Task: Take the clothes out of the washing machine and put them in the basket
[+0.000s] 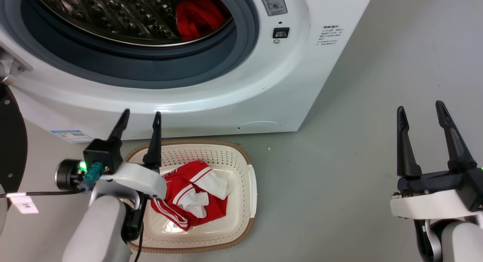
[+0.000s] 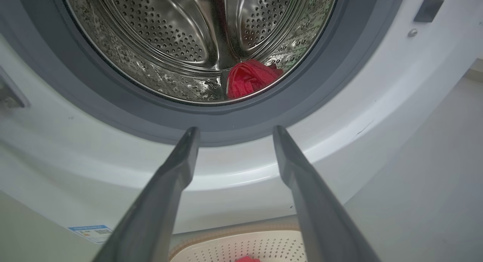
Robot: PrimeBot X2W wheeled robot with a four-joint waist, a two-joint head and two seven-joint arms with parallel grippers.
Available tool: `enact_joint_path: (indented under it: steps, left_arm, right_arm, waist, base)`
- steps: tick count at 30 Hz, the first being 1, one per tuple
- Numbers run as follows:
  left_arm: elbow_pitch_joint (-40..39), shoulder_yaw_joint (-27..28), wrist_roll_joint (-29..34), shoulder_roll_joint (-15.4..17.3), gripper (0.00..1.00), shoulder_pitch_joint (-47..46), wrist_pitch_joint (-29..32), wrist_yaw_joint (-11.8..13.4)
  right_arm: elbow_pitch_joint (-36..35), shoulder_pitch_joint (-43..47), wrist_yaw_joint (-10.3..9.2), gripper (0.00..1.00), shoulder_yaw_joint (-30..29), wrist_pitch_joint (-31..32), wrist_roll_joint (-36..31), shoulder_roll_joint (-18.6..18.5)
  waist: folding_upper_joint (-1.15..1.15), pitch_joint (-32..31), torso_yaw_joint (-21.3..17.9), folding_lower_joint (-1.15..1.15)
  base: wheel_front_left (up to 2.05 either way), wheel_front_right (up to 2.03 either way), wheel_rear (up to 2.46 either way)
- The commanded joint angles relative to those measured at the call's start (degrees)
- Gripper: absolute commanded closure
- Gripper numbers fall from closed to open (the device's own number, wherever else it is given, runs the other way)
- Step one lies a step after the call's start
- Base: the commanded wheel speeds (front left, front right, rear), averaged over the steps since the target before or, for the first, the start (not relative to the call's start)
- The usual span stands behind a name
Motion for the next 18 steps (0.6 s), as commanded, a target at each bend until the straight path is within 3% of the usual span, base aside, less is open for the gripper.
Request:
enact_joint_path:
  steps: [1,5,10,18]
  left_arm:
    - [-1.2,0.7,0.7,0.0,0.0,0.6,-0.2,-0.4]
    - [-3.6,2.7,2.5,0.6,0.0,-2.0,-0.2,-2.1]
    - [-1.0,3.0,2.4,3.6,0.0,-8.6,1.7,-5.6]
    - [5.2,1.9,1.7,10.5,0.0,-25.6,14.8,-9.2]
  right_arm:
    - [-0.2,0.1,-0.06,0.0,-0.1,-0.1,0.4,0.0]
    - [-0.3,-1.0,-0.06,0.0,0.4,-0.1,1.2,0.0]
    - [-0.5,-2.4,-0.06,0.0,0.8,-0.1,2.2,0.0]
    - [-0.9,-4.1,-0.06,0.0,1.9,-0.1,4.7,0.1]
  waist:
    - [0.0,0.5,-0.4,0.01]
    - [0.0,2.4,-1.7,0.01]
    - [0.0,5.7,-4.1,0.01]
    - [0.0,12.3,-8.7,0.01]
  base:
    - [0.0,0.0,0.0]
    - [0.0,0.0,0.0]
    - [0.0,0.0,0.0]
    - [0.0,0.0,0.0]
